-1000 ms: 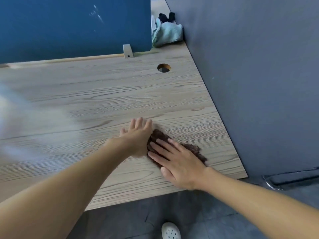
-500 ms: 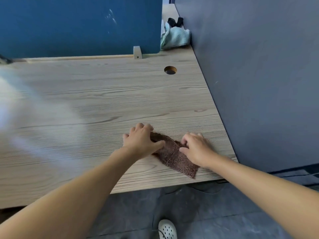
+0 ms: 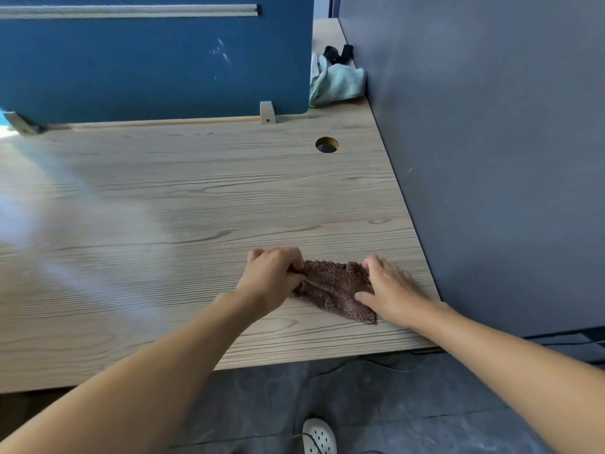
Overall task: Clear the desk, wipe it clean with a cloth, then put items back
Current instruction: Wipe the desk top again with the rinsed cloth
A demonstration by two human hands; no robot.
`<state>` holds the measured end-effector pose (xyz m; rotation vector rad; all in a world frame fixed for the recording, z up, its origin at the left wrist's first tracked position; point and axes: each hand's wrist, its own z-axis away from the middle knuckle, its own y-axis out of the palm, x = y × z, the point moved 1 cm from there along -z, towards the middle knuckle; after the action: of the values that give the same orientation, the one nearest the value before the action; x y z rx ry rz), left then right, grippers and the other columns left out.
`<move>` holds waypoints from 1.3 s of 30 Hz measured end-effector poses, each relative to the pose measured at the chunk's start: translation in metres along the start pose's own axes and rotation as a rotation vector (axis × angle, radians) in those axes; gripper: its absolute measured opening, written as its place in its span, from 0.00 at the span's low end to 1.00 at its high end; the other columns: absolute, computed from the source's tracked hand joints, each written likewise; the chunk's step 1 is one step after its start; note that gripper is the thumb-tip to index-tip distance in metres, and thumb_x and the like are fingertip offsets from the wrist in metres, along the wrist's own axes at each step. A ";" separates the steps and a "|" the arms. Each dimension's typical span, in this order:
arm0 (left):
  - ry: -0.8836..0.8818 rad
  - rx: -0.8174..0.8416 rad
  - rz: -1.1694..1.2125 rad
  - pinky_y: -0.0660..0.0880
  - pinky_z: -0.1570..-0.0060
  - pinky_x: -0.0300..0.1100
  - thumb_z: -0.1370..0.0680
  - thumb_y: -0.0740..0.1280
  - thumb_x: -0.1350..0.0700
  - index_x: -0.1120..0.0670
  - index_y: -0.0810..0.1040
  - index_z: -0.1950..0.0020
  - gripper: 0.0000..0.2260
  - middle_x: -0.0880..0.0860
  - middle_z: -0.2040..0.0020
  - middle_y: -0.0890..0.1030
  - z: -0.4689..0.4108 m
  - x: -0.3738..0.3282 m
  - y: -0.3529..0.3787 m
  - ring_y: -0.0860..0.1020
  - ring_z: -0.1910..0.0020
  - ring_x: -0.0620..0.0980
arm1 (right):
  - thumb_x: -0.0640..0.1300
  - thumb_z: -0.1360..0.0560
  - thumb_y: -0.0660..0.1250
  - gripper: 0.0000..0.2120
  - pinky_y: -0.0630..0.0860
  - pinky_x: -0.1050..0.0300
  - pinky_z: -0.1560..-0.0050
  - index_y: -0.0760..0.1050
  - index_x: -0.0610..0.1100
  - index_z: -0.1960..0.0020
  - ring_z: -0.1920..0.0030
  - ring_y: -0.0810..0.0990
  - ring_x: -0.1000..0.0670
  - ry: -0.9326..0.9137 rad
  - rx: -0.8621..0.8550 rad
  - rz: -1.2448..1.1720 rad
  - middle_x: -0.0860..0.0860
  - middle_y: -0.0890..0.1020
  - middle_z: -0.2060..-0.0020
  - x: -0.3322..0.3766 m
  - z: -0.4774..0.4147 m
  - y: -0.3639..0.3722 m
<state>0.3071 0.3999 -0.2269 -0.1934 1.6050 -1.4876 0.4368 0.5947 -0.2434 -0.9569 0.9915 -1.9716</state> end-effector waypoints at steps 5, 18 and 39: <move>0.105 0.046 0.008 0.64 0.51 0.41 0.21 0.67 0.58 0.51 0.71 0.51 0.05 0.48 0.58 0.77 0.009 -0.010 -0.012 0.72 0.58 0.50 | 0.45 0.21 0.67 0.10 0.68 0.51 0.48 0.65 0.50 0.55 0.48 0.71 0.46 -0.056 -0.055 -0.084 0.53 0.70 0.54 -0.002 0.003 -0.012; 0.061 -0.130 0.167 0.78 0.64 0.50 0.17 0.61 0.59 0.51 0.71 0.49 0.04 0.54 0.58 0.82 -0.012 -0.049 -0.102 0.79 0.63 0.53 | 0.49 0.15 0.55 0.17 0.65 0.54 0.60 0.76 0.41 0.52 0.51 0.80 0.40 -0.241 -0.335 0.417 0.45 0.81 0.54 0.028 0.016 -0.130; 0.072 -0.264 0.205 0.67 0.65 0.43 0.17 0.59 0.59 0.53 0.73 0.50 0.05 0.48 0.63 0.76 0.002 -0.043 -0.124 0.74 0.64 0.48 | 0.37 0.25 0.68 0.04 0.66 0.57 0.60 0.78 0.44 0.58 0.60 0.74 0.51 -0.475 -0.488 0.003 0.52 0.77 0.58 0.048 0.008 -0.129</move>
<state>0.2777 0.3944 -0.0992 -0.1191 1.8195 -1.1371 0.3868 0.6099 -0.1157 -1.5960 1.2029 -1.4089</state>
